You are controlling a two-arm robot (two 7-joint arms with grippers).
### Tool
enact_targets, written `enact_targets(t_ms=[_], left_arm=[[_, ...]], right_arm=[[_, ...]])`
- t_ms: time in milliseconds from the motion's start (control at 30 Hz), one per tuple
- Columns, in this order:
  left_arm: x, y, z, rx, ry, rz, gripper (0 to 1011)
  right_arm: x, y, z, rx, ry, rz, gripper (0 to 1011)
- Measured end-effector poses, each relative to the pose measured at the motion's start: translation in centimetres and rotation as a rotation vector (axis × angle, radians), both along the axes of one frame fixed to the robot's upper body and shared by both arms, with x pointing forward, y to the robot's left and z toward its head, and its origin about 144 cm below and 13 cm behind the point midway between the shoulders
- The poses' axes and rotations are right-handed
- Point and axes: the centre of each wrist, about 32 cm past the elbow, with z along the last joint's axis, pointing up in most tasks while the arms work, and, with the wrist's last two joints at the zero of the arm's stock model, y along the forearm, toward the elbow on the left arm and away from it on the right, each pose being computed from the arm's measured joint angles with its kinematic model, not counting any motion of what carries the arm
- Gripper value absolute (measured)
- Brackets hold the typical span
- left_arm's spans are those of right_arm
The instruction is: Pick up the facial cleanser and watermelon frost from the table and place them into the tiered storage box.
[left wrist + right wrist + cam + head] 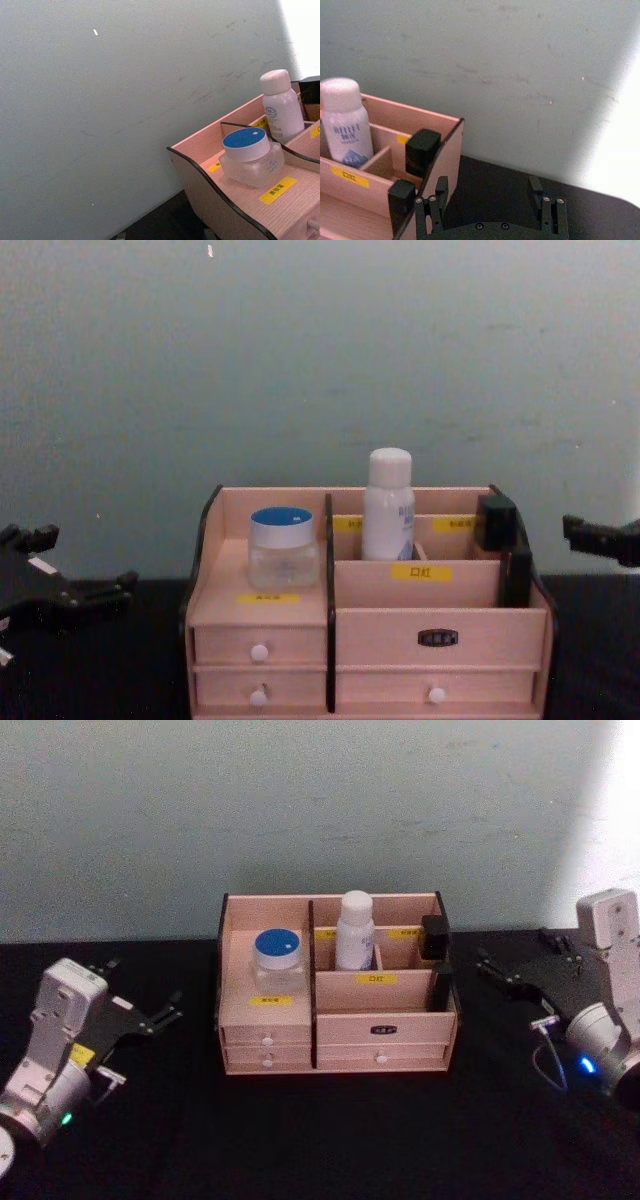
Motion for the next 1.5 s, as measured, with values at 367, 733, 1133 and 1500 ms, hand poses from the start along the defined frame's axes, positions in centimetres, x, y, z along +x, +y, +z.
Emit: enact_targets(t_ms=[367,733,1133,1500], left_arm=[[0.0,0.0,0.0,0.0,0.0,0.0,1002],[0.0,0.0,0.0,0.0,0.0,0.0,1001],[0.0,0.0,0.0,0.0,0.0,0.0,1001],[0.0,0.0,0.0,0.0,0.0,0.0,1001]], right_arm=[[0.2,1.0,-2.0,-0.022,0.052,-0.028,1003],[0.3,1.2,-2.3,-0.029,0.07,-0.029,1002],[0.3,1.2,-2.2,-0.028,0.067,-0.026,1002],[0.3,1.2,-2.2,-0.028,0.066,-0.026,1002]])
